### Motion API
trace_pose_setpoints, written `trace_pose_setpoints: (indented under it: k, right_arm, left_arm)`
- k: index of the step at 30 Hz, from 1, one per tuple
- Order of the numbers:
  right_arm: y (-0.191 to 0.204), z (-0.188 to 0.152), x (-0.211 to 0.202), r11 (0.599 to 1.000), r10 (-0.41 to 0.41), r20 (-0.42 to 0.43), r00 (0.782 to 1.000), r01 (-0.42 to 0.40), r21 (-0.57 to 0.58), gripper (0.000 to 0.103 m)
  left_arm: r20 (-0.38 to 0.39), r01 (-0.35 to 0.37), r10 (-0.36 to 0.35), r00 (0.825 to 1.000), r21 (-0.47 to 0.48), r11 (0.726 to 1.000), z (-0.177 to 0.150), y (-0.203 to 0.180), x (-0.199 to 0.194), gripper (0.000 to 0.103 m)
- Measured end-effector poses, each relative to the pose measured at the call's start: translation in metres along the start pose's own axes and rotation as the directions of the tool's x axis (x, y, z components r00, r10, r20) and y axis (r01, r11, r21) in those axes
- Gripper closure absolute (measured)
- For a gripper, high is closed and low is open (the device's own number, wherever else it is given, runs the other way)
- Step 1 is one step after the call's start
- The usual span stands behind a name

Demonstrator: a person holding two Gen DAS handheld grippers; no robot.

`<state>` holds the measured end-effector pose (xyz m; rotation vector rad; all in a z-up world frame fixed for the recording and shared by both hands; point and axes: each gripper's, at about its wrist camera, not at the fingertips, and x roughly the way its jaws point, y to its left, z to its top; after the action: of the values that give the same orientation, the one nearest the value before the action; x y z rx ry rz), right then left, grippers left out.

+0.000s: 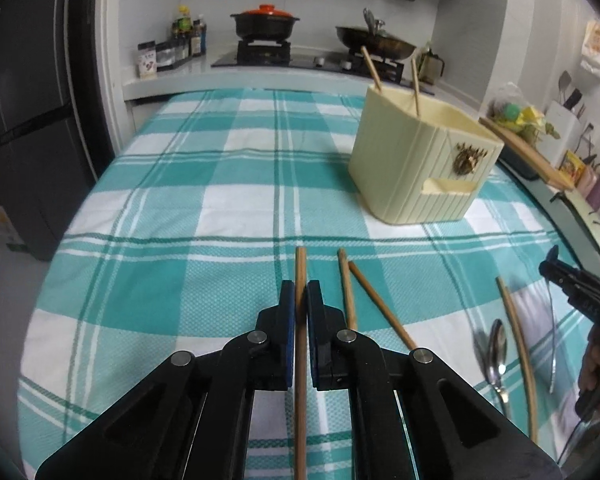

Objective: Organize utensils

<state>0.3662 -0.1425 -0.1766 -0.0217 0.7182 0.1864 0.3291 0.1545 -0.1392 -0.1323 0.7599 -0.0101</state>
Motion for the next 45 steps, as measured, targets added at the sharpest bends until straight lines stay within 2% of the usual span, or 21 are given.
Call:
trace_pose_setpoints:
  k: [9, 19, 20, 21, 32, 35, 37, 39, 42, 45]
  right_arm:
    - [0.007, 0.013, -0.060, 0.999, 0.042, 0.130, 0.991, -0.040, -0.022, 0.068]
    - [0.004, 0.015, -0.118, 0.998, 0.058, 0.238, 0.970, -0.050, -0.040, 0.069]
    - [0.003, 0.015, -0.122, 0.998, 0.058, 0.244, 0.968, -0.050, -0.039, 0.072]
    - [0.002, 0.015, -0.125, 0.998, 0.055, 0.251, 0.967, -0.046, -0.040, 0.094]
    - [-0.006, 0.010, -0.125, 0.999, 0.032, 0.228, 0.973, -0.024, -0.040, 0.099]
    - [-0.007, 0.011, -0.121, 0.999, 0.028, 0.211, 0.977, -0.021, -0.038, 0.098]
    - [-0.005, 0.013, -0.114, 0.998, 0.037, 0.189, 0.981, -0.028, -0.051, 0.092]
    - [0.000, 0.014, -0.102, 0.995, 0.063, 0.143, 0.988, -0.052, -0.083, 0.063]
    - [0.015, 0.014, -0.079, 0.984, 0.131, 0.081, 0.988, -0.119, -0.133, 0.060]
    - [0.039, 0.019, -0.047, 0.951, 0.209, -0.001, 0.978, -0.203, -0.235, 0.060]
  left_arm:
    - [0.145, 0.050, -0.044, 0.988, -0.039, 0.998, 0.018, 0.001, -0.081, 0.099]
    - [0.232, 0.086, -0.074, 0.970, -0.040, 0.995, 0.018, -0.010, -0.128, 0.099]
    - [0.236, 0.090, -0.079, 0.969, -0.039, 0.995, 0.018, -0.012, -0.129, 0.099]
    - [0.240, 0.091, -0.080, 0.968, -0.037, 0.995, 0.017, -0.013, -0.131, 0.099]
    - [0.243, 0.095, -0.080, 0.967, -0.053, 0.994, 0.015, -0.011, -0.132, 0.099]
    - [0.231, 0.092, -0.073, 0.970, -0.075, 0.993, 0.015, -0.003, -0.128, 0.099]
    - [0.213, 0.091, -0.070, 0.975, -0.091, 0.992, 0.015, 0.003, -0.121, 0.099]
    - [0.201, 0.085, -0.064, 0.977, -0.100, 0.991, 0.013, 0.006, -0.115, 0.099]
    - [0.184, 0.083, -0.062, 0.981, -0.112, 0.990, 0.011, 0.009, -0.107, 0.100]
    - [0.176, 0.081, -0.060, 0.983, -0.113, 0.990, 0.010, 0.008, -0.103, 0.100]
